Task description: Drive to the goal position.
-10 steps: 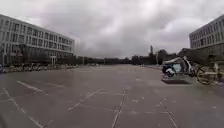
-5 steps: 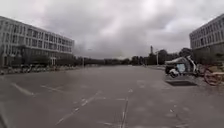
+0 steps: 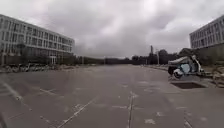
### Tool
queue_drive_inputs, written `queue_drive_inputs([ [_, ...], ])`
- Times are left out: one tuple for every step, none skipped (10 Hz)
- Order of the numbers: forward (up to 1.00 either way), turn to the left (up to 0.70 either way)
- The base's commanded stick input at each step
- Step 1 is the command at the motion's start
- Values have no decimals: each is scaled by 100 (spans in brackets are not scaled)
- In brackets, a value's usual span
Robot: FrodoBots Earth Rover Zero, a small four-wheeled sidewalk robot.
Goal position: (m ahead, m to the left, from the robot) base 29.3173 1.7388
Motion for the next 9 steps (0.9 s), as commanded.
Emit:
queue_drive_inputs([
  [70,0],
  [70,0],
  [70,0],
  [70,0],
  [70,0],
  [70,0],
  [70,0],
  [70,0],
  [70,0],
])
